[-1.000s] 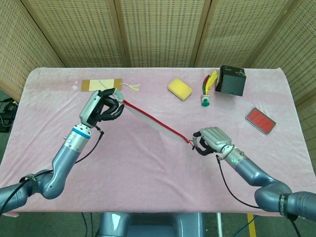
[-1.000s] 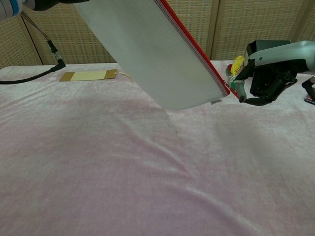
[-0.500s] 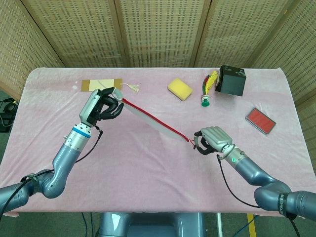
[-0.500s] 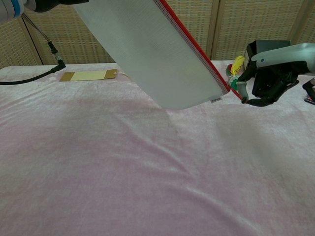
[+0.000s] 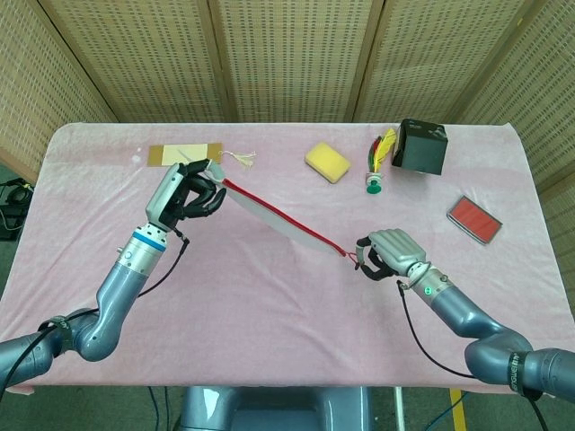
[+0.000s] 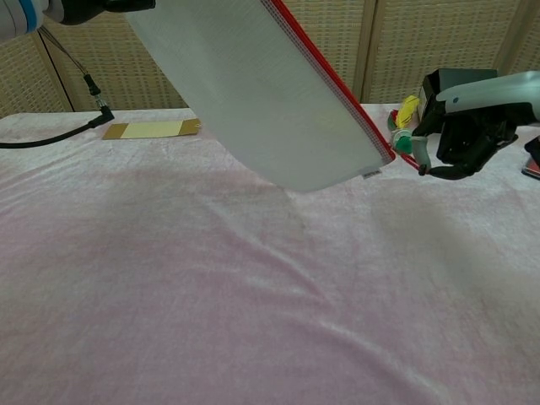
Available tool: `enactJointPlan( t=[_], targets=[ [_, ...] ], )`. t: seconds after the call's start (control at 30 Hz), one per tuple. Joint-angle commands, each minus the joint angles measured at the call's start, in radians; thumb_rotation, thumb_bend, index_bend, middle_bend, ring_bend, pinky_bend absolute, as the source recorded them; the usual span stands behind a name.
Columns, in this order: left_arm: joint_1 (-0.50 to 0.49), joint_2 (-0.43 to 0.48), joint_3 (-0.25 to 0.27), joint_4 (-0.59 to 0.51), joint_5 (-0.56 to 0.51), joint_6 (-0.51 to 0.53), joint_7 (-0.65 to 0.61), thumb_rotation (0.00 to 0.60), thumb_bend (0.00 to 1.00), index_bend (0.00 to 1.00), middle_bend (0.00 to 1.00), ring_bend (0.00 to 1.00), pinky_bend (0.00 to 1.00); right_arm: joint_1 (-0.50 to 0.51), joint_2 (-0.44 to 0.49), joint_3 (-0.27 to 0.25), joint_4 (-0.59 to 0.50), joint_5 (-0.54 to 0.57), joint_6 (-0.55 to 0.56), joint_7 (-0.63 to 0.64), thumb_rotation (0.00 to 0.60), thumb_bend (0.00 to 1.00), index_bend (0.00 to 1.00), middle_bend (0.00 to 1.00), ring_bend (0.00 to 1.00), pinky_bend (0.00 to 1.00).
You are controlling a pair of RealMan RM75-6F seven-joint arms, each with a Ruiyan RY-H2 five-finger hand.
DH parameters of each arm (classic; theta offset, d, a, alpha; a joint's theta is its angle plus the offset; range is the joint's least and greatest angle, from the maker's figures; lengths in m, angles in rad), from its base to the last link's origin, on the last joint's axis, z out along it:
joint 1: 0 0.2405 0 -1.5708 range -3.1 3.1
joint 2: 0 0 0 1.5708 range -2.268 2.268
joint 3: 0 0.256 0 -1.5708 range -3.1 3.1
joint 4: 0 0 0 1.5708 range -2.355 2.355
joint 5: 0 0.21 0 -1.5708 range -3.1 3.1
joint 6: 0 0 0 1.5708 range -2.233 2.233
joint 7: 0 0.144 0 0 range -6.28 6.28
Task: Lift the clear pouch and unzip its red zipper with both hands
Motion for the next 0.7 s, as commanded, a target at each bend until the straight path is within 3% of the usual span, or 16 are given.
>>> enactJointPlan(
  t=[0.03,0.07,0.1,0.33,0.5,0.6,0.7],
  targets=[
    [-0.001,0.02,0.029,0.007,0.037,-0.02,0.023,0.6,0.07,0.21,1.0,0.86,1.0,-0.017,-0.002,0.004,0.007,-0.028,0.025,0.008,0.6,0.06,0.16,0.95,0.89,1.0],
    [0.003,0.02,0.034,0.01,0.047,-0.01,0.031,0.6,0.01,0.05,1.0,0.86,1.0,-0.021,-0.001,0.005,0.009,-0.039,0.035,0.007,0.6,0.0,0.07,0.95,0.89,1.0],
    [0.007,0.019,0.038,0.011,0.056,0.0,0.036,0.6,0.0,0.01,1.0,0.86,1.0,-0.025,0.0,0.004,0.009,-0.05,0.044,0.005,0.6,0.0,0.03,0.95,0.89,1.0],
    [0.047,0.064,0.039,-0.021,0.066,0.062,0.066,0.6,0.0,0.0,1.0,0.86,0.99,-0.067,0.034,-0.001,-0.011,-0.116,0.119,-0.018,0.6,0.0,0.0,0.94,0.89,1.0],
    [0.125,0.149,0.06,-0.048,0.095,0.149,0.123,0.6,0.0,0.0,0.98,0.86,0.98,-0.147,0.08,-0.017,-0.032,-0.205,0.263,-0.044,0.6,0.0,0.0,0.92,0.88,1.0],
    [0.16,0.195,0.063,-0.042,0.093,0.195,0.196,0.6,0.0,0.0,0.93,0.8,0.94,-0.202,0.098,-0.023,-0.032,-0.256,0.35,-0.014,0.6,0.0,0.0,0.85,0.83,0.99],
    [0.211,0.226,0.101,-0.041,0.11,0.251,0.298,0.6,0.0,0.0,0.74,0.61,0.77,-0.258,0.102,-0.031,-0.012,-0.309,0.442,0.015,0.6,0.0,0.0,0.64,0.67,0.82]
  ],
)
